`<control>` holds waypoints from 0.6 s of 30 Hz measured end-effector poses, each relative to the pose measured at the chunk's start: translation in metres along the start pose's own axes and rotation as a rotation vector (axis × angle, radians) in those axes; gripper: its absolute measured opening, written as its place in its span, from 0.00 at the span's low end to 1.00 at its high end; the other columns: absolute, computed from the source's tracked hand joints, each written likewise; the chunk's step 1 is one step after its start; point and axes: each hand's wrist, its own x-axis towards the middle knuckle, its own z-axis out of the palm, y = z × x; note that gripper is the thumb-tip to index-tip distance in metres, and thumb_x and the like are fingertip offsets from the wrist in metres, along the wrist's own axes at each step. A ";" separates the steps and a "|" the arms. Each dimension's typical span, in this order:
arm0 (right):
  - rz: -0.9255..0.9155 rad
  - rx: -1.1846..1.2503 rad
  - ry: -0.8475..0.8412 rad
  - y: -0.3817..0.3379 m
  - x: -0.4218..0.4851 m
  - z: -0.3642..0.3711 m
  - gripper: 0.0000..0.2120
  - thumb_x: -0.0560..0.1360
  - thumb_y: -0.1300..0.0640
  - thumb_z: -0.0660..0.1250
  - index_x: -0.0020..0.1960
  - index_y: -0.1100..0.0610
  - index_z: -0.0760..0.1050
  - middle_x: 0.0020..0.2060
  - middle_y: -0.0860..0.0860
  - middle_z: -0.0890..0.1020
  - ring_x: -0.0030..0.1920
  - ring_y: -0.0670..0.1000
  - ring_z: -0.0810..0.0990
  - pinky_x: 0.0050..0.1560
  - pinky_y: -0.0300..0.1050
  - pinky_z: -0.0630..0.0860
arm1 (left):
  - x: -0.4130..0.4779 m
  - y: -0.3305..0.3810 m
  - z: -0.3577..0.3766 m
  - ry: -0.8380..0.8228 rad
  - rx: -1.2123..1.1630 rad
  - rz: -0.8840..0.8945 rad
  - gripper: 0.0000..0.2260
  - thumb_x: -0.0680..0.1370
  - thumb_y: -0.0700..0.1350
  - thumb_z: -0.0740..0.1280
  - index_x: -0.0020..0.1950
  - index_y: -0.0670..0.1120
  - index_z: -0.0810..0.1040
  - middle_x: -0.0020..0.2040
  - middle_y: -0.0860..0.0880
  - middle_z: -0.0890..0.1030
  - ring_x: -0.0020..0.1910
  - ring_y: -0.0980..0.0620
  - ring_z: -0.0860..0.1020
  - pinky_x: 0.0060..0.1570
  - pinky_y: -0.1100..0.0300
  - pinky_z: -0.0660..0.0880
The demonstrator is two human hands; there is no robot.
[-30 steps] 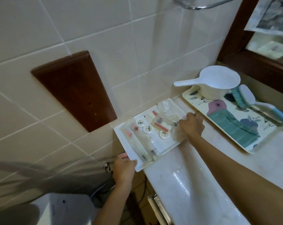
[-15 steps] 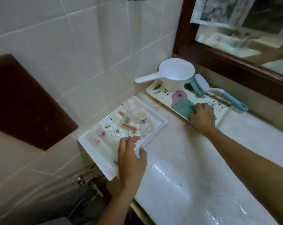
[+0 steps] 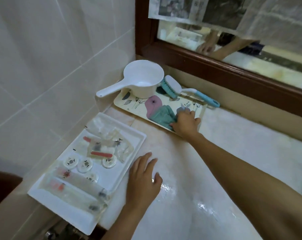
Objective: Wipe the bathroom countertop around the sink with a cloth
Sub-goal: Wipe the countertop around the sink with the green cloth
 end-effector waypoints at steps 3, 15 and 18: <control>-0.015 0.246 0.146 0.013 -0.031 -0.019 0.11 0.74 0.56 0.67 0.49 0.51 0.65 0.46 0.52 0.75 0.50 0.55 0.69 0.48 0.48 0.55 | 0.001 -0.001 0.003 0.018 0.017 0.025 0.19 0.70 0.46 0.64 0.59 0.47 0.80 0.66 0.50 0.75 0.63 0.48 0.71 0.64 0.57 0.64; 0.582 0.305 0.131 0.227 -0.199 -0.058 0.12 0.74 0.54 0.70 0.52 0.51 0.69 0.49 0.54 0.80 0.48 0.57 0.74 0.57 0.55 0.66 | 0.002 0.012 -0.001 -0.098 0.011 -0.103 0.17 0.71 0.43 0.68 0.60 0.47 0.80 0.69 0.48 0.72 0.68 0.44 0.66 0.65 0.47 0.64; 0.585 -0.074 0.132 0.257 -0.208 -0.050 0.22 0.75 0.47 0.68 0.66 0.52 0.68 0.66 0.56 0.72 0.65 0.60 0.67 0.62 0.59 0.63 | 0.001 0.042 0.003 -0.137 -0.083 -0.120 0.16 0.71 0.40 0.71 0.57 0.50 0.81 0.70 0.48 0.70 0.69 0.45 0.63 0.66 0.47 0.61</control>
